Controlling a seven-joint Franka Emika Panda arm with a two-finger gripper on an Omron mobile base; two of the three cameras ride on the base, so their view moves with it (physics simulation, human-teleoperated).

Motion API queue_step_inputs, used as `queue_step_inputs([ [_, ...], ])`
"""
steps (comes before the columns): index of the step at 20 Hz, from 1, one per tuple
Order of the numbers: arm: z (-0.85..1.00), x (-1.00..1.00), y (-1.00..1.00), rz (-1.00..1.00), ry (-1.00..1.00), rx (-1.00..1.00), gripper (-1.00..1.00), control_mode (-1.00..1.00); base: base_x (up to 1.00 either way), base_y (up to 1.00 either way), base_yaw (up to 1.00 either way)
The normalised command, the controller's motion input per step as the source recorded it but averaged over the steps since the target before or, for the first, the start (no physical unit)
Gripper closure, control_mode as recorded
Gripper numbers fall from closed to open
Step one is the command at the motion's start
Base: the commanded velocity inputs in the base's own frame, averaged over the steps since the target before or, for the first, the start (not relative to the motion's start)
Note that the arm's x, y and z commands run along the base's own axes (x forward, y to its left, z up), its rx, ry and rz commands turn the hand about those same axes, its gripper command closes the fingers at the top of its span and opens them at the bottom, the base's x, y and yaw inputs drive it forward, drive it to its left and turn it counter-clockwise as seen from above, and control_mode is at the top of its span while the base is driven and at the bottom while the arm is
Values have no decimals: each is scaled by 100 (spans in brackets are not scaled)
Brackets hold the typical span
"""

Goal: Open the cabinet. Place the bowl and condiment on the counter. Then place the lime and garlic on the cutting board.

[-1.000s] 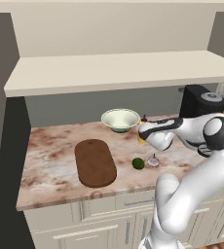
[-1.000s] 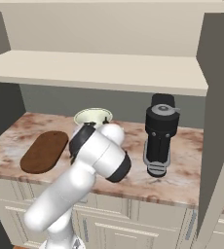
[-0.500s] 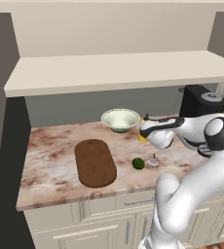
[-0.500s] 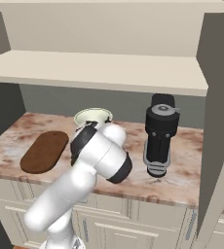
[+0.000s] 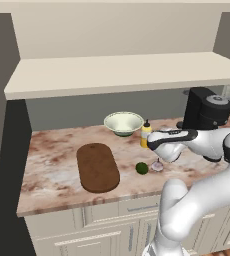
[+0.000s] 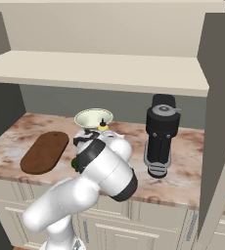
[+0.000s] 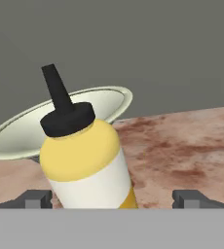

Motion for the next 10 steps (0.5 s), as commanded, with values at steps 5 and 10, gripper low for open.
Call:
queue_step_inputs([
  [5, 11, -4, 0, 0, 0, 0, -100, -100, 0, 0, 0],
  [10, 20, -14, 0, 0, 0, 0, -100, -100, 0, 0, 0],
])
